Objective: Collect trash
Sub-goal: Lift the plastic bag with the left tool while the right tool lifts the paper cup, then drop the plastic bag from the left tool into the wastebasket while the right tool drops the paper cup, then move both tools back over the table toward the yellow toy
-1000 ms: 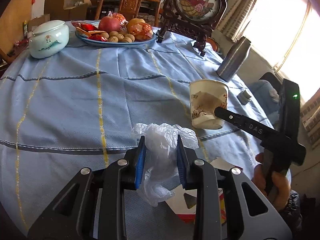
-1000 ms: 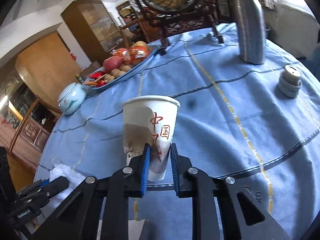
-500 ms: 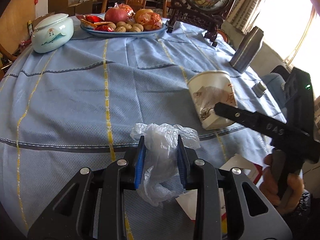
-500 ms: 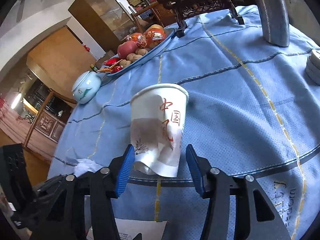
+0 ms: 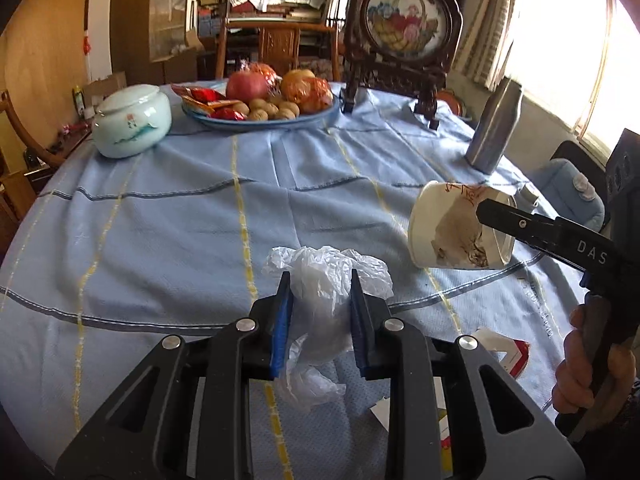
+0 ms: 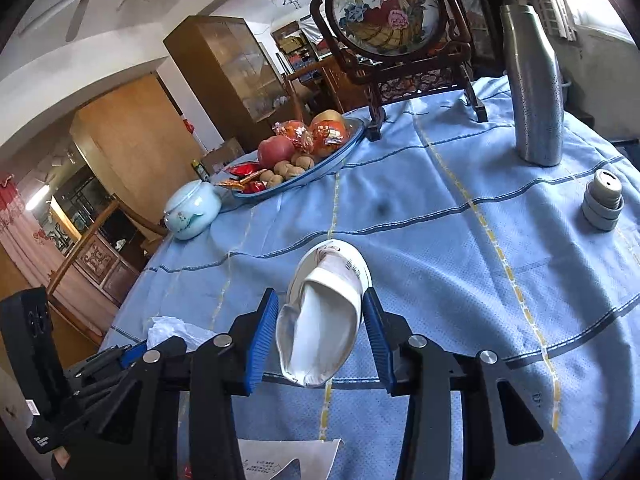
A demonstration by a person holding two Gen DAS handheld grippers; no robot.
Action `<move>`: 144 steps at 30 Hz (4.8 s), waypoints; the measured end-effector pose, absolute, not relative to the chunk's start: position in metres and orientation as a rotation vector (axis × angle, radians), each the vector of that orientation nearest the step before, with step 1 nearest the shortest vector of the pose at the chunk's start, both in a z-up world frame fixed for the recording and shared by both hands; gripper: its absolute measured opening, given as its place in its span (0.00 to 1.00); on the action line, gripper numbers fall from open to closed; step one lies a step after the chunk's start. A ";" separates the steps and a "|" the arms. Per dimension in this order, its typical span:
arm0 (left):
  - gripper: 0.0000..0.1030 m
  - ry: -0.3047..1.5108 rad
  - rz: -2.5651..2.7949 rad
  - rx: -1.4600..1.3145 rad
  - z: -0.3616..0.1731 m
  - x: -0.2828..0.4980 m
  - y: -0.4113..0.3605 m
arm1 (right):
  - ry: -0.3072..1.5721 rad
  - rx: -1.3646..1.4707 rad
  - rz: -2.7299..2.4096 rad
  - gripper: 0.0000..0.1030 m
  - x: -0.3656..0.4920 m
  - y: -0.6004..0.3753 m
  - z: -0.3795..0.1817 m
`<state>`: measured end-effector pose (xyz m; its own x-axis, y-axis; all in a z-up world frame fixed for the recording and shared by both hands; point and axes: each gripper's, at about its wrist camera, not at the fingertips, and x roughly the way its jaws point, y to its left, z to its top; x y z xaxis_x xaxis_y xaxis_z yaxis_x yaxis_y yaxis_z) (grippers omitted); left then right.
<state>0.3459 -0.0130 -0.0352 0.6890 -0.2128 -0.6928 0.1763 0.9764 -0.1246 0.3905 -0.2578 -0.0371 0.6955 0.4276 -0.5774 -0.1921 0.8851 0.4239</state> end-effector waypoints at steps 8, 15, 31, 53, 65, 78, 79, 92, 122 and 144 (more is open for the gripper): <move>0.27 0.804 -0.208 -0.159 -0.029 0.312 0.010 | 0.671 0.297 0.347 0.42 0.378 -0.253 -0.027; 0.27 0.767 -0.152 -0.118 -0.007 0.259 0.031 | 0.554 0.312 0.349 0.42 0.349 -0.262 -0.002; 0.27 0.707 -0.101 -0.159 0.008 0.170 0.082 | 0.486 0.348 0.515 0.42 0.228 -0.206 0.028; 0.27 0.584 0.124 -0.216 0.019 -0.003 0.193 | 0.513 0.236 0.854 0.42 0.092 -0.071 0.039; 0.27 0.713 0.324 -0.353 -0.058 -0.058 0.290 | 0.627 0.109 1.000 0.42 0.055 0.015 0.028; 0.78 0.769 0.488 -0.514 -0.123 -0.092 0.364 | 0.809 -0.021 1.103 0.42 0.062 0.116 -0.018; 0.80 0.758 0.506 -0.522 -0.123 -0.098 0.369 | 0.828 -0.035 1.116 0.42 0.060 0.127 -0.023; 0.87 0.690 0.636 -0.599 -0.121 -0.143 0.410 | 0.969 -0.143 1.226 0.68 0.039 0.221 -0.067; 0.89 0.713 0.284 -0.249 -0.040 -0.038 0.232 | 0.658 0.052 0.891 0.91 0.075 0.011 -0.012; 0.91 0.776 -0.090 -0.074 -0.024 0.125 0.050 | 0.649 0.370 0.424 0.86 0.157 -0.241 -0.049</move>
<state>0.1254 0.0502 -0.0243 0.7102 -0.1081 -0.6956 0.0535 0.9936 -0.0998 0.1569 -0.2406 -0.0492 0.7176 0.4863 -0.4985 -0.2607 0.8513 0.4553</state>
